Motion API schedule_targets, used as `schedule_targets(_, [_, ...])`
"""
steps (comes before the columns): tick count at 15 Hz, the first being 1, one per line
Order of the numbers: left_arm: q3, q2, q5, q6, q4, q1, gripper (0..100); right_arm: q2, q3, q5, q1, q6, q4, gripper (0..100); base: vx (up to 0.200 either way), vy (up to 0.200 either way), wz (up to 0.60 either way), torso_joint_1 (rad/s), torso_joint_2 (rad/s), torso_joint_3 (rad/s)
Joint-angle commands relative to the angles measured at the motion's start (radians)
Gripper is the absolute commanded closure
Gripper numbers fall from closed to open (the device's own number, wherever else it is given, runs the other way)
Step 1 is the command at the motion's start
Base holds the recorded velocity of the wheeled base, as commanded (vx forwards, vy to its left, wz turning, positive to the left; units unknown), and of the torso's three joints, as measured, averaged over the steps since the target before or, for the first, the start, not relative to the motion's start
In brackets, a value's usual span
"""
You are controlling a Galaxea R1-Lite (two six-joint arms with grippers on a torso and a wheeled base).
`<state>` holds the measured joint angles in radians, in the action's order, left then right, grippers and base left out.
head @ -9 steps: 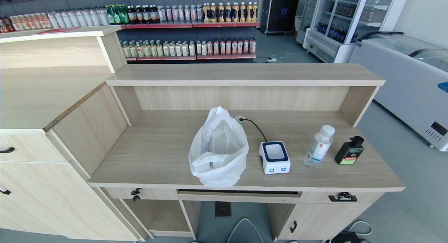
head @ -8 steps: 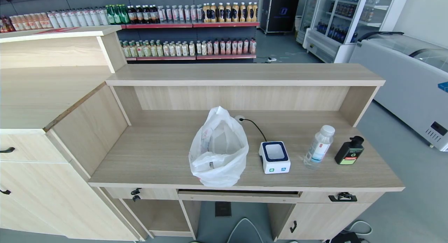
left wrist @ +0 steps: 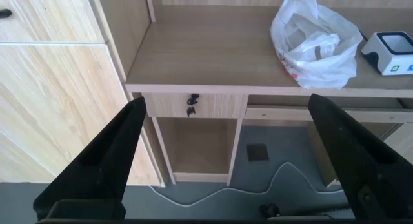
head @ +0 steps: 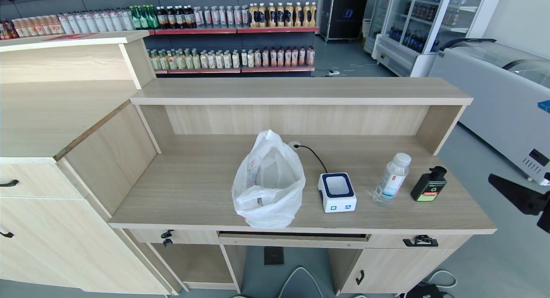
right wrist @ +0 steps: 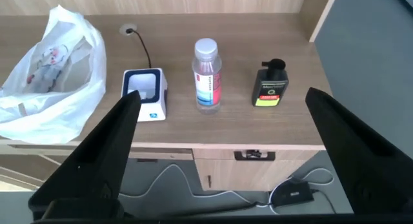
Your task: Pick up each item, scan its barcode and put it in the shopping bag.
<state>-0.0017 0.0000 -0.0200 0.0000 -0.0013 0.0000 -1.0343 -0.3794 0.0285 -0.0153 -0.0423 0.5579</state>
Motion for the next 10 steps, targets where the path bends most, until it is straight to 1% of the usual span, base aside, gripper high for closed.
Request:
schedule_targets(1, [0.0, 0.002, -0.001, 0.0, 0.0, 0.0, 0, -0.4, 0.046, 0.039, -0.043, 0.006, 0.28, 0, 0.0, 0.0, 0.0, 0.0, 0.0, 0.0])
schedule_targets(2, [0.0, 0.002, 0.0, 0.0, 0.0, 0.0, 0, -0.452, 0.053, 0.041, -0.055, 0.002, 0.324, 0, 0.0, 0.0, 0.0, 0.0, 0.0, 0.0])
schedule_targets(3, [0.0, 0.0, 0.0, 0.0, 0.0, 0.0, 0, -0.584, 0.045, 0.041, -0.087, -0.007, 0.413, 0, 0.0, 0.0, 0.0, 0.0, 0.0, 0.0])
schedule_targets(4, [0.0, 0.0, 0.0, 0.0, 0.0, 0.0, 0, -0.635, 0.037, 0.041, -0.097, -0.022, 0.447, 0, 0.0, 0.0, 0.0, 0.0, 0.0, 0.0])
schedule_targets(5, [0.0, 0.002, -0.001, 0.0, 0.0, 0.0, 0, -0.718, 0.019, 0.039, -0.11, -0.071, 0.49, 0, 0.0, 0.0, 0.0, 0.0, 0.0, 0.0])
schedule_targets(7, [0.0, 0.0, 0.0, 0.0, 0.0, 0.0, 0, -0.825, -0.007, 0.039, -0.112, -0.102, 0.579, 0, 0.0, 0.0, 0.0, 0.0, 0.0, 0.0])
schedule_targets(10, [0.0, 0.0, -0.001, 0.0, 0.0, 0.0, 0, -0.92, -0.055, 0.037, -0.11, -0.163, 0.626, 0, 0.0, 0.0, 0.0, 0.0, 0.0, 0.0])
